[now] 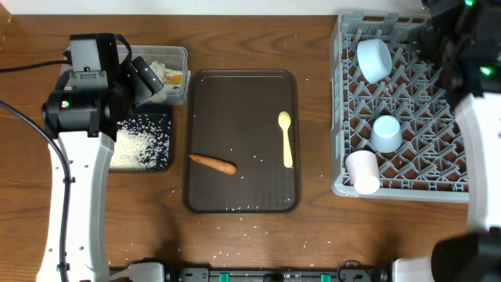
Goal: Sort waste into correct bins and load items into the dishwasher rack
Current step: 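Grasp the carrot on the dark tray with the left gripper, then carry the carrot to the black rice tray and lay it down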
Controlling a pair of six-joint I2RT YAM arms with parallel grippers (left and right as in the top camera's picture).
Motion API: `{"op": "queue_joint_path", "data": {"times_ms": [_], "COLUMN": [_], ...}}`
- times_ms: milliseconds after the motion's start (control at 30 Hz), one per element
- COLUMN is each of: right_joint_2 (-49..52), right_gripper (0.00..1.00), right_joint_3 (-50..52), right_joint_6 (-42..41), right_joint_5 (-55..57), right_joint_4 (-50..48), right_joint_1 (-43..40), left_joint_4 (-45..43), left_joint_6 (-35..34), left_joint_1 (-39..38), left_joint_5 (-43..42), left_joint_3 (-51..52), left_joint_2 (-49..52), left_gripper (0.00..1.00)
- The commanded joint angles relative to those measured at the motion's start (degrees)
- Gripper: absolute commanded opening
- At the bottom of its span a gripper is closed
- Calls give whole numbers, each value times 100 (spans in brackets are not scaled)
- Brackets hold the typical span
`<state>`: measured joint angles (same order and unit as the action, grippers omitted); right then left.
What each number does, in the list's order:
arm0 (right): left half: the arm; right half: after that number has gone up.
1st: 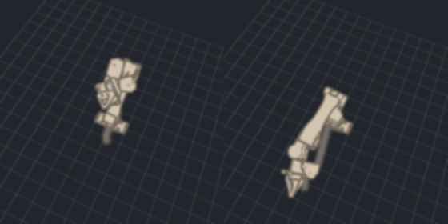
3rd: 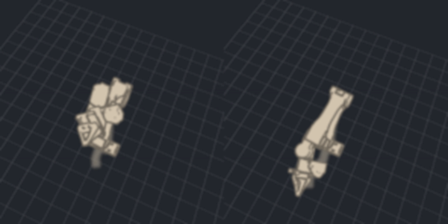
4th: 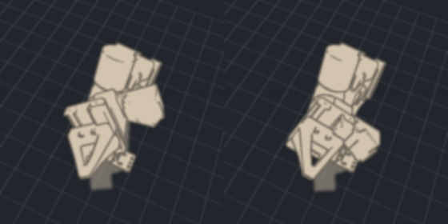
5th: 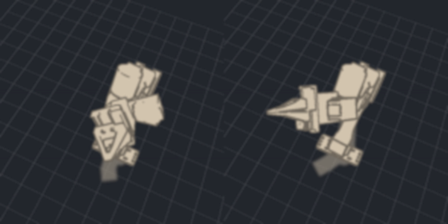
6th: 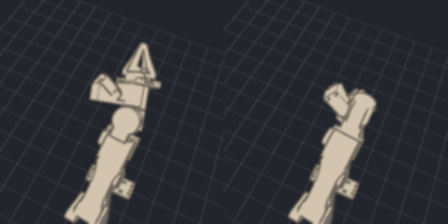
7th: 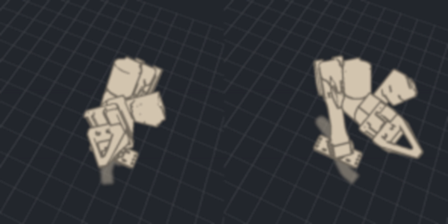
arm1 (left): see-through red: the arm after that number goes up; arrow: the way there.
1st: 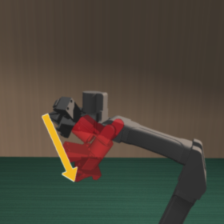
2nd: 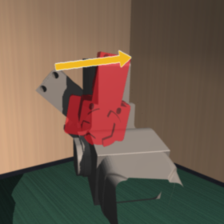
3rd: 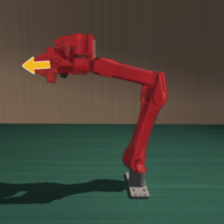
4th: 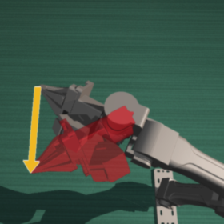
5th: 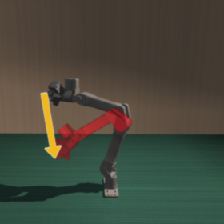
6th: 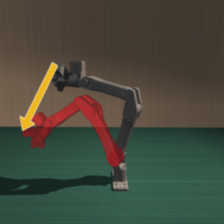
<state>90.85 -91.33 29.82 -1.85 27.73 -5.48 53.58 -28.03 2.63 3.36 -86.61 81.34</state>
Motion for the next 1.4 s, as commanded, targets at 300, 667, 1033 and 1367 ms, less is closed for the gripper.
{"op": "queue_joint_path", "data": {"times_ms": [300, 667, 1033, 1367], "right_joint_2": [-162, -162, -162, -162], "right_gripper": [99, 99, 99, 99], "right_joint_3": [44, 48, 48, 76], "right_joint_6": [-2474, -2463, -2507, -2505], "right_joint_5": [-4111, -2922, -2920, -2896], "right_joint_4": [1132, 1967, 2159, 2315], "right_joint_1": [649, 734, 739, 739], "left_joint_4": [-50, 417, -155, -328], "left_joint_6": [-310, -2452, -4540, -4623], "left_joint_1": [20, -592, -2157, -2426], "left_joint_5": [-15, -951, -92, -120], "left_joint_3": [13, 772, 1521, 1526], "left_joint_2": [42, 354, 1775, 2756], "left_gripper": [99, 74, 73, 64]}}
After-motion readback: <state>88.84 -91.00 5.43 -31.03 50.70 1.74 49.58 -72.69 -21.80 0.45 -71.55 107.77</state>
